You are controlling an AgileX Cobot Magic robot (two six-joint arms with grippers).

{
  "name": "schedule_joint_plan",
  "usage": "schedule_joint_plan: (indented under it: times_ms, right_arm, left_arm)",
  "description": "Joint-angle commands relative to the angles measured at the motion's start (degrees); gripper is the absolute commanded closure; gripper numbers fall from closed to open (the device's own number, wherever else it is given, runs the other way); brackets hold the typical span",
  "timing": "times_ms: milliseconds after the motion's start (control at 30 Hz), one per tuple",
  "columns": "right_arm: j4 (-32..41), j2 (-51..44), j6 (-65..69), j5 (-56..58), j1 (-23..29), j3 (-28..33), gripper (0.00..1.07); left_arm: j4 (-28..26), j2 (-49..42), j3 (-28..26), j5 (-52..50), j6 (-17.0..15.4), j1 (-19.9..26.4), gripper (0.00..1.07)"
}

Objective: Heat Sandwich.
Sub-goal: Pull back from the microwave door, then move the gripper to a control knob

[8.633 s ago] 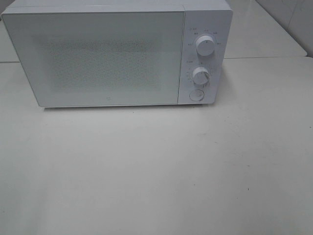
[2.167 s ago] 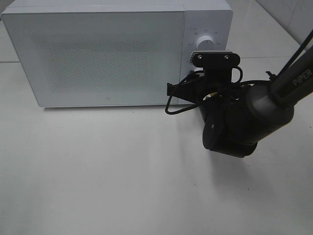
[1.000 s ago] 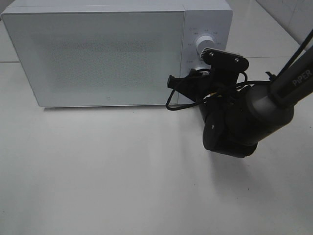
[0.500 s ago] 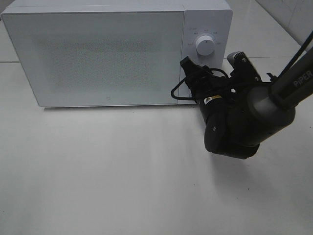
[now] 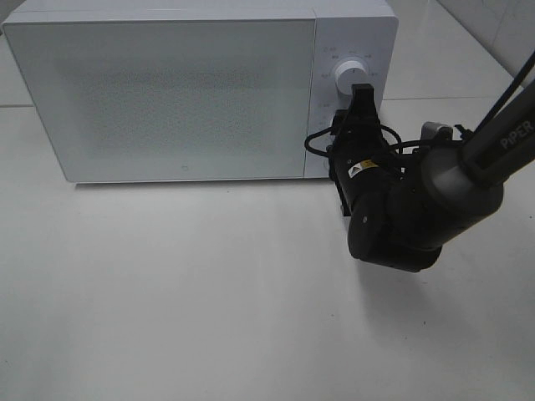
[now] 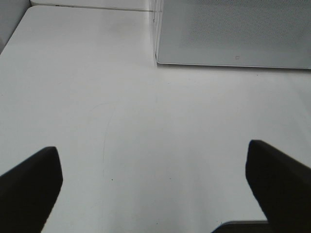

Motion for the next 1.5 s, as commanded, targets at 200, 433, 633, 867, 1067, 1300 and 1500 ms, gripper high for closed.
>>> schedule_joint_plan:
  times_ms: [200, 433, 633, 867, 1067, 1300, 1500]
  right_arm:
    - [0.3, -0.3, 9.9, -11.7, -0.2, -1.0, 0.99]
    - [0.3, -0.3, 8.4, -11.6, -0.2, -1.0, 0.97]
    - [-0.1, -0.3, 7.2, -11.4, -0.2, -1.0, 0.94]
    - [-0.1, -0.3, 4.2, -11.0, -0.2, -1.0, 0.87]
    - [1.0, -0.3, 3.1, -10.9, -0.2, -1.0, 0.72]
    - [3.2, -0.3, 1.4, -10.5, -0.2, -1.0, 0.42]
    - [3.4, -0.3, 0.0, -9.7, -0.2, -1.0, 0.27]
  left_arm:
    - [0.0, -1.4, 0.1, -0.3, 0.0, 0.2, 0.10]
    - [0.0, -1.4, 0.1, -0.3, 0.0, 0.2, 0.10]
    - [0.0, -1.4, 0.1, -0.3, 0.0, 0.2, 0.10]
    - [0.0, -1.4, 0.1, -0.3, 0.0, 0.2, 0.10]
    - [0.0, -1.4, 0.1, -0.3, 0.0, 0.2, 0.10]
    - [0.0, -1.4, 0.1, -0.3, 0.0, 0.2, 0.10]
    - [0.0, -1.4, 0.1, -0.3, 0.0, 0.2, 0.10]
